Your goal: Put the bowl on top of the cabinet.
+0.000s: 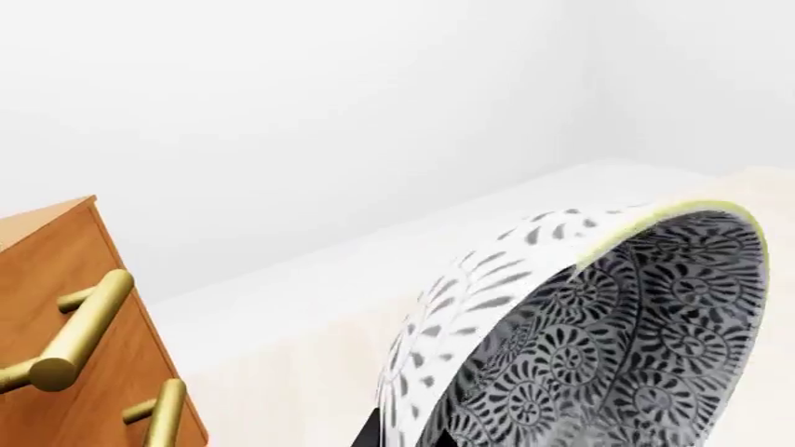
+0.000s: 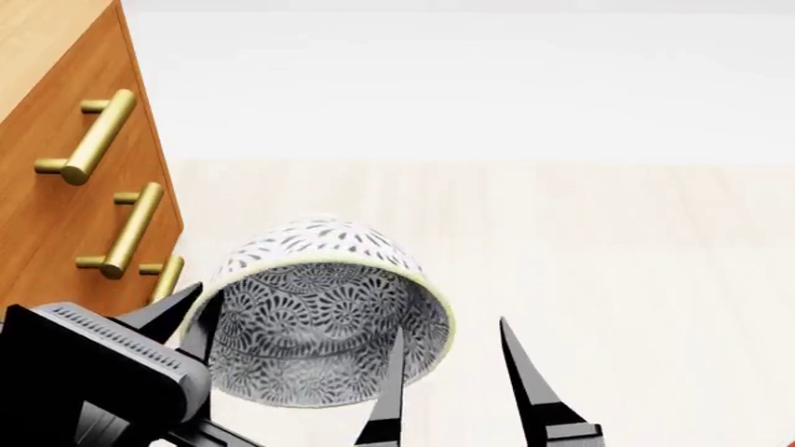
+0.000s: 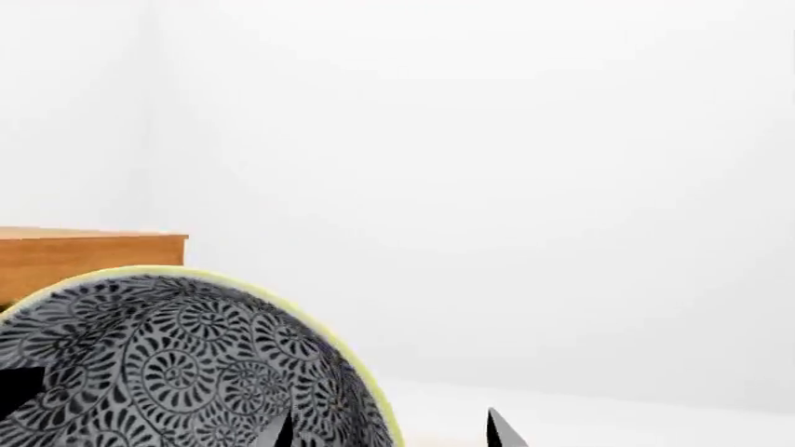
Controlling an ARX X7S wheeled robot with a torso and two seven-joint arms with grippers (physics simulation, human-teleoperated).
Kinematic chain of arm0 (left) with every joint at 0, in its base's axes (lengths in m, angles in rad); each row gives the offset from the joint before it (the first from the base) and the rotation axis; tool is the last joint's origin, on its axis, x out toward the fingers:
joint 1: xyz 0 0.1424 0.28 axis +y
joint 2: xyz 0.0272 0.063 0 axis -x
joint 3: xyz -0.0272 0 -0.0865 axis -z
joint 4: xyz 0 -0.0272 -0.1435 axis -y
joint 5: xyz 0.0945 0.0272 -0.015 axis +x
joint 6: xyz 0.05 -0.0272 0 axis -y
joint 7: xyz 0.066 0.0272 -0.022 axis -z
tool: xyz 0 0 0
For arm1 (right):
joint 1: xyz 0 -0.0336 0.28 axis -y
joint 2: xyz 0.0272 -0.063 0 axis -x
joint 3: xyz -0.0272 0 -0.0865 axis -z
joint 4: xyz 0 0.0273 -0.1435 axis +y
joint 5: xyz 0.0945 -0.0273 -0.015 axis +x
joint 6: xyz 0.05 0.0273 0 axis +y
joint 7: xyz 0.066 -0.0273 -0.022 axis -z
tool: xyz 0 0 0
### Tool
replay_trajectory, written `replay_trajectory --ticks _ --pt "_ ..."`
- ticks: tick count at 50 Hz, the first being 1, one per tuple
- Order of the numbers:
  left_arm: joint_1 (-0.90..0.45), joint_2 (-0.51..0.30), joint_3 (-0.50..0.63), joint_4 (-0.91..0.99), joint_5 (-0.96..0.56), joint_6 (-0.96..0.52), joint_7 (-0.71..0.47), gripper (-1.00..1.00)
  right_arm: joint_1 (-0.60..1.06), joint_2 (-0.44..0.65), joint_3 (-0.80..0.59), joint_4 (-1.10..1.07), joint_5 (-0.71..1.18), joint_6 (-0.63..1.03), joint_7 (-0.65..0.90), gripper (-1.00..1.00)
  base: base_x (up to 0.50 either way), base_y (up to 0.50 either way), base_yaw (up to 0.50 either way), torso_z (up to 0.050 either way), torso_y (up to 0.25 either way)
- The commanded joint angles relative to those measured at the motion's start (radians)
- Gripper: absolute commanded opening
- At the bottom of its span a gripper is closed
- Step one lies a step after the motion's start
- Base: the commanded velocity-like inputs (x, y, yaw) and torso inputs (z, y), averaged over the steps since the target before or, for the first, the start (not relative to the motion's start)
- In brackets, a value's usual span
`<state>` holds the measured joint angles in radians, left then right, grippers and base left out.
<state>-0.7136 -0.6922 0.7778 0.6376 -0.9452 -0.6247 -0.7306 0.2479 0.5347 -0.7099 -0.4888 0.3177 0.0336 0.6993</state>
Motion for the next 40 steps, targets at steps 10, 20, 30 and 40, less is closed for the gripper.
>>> replay_trajectory --ticks 10,20,30,40 --pt "-0.003 0.016 -0.032 0.004 0.019 -0.005 0.009 -1.00 -0.002 -0.011 0.033 -0.014 0.003 0.004 -0.022 1.00 0.00 0.00 0.00 0.000 0.000" --pt "-0.002 0.023 -0.018 0.001 0.040 0.018 0.046 -1.00 -0.021 -0.005 0.052 0.009 0.026 -0.041 -0.028 1.00 0.00 0.00 0.00 0.001 0.001" --pt "-0.029 0.050 -0.005 -0.022 0.043 -0.008 0.042 -1.00 -0.055 0.009 0.071 0.020 0.046 -0.100 -0.035 1.00 0.00 0.00 0.00 0.000 0.000" --pt "-0.089 0.107 0.022 -0.098 0.064 -0.036 0.069 -1.00 -0.146 0.046 0.122 0.026 0.099 -0.253 -0.054 1.00 0.00 0.00 0.00 0.000 0.000"
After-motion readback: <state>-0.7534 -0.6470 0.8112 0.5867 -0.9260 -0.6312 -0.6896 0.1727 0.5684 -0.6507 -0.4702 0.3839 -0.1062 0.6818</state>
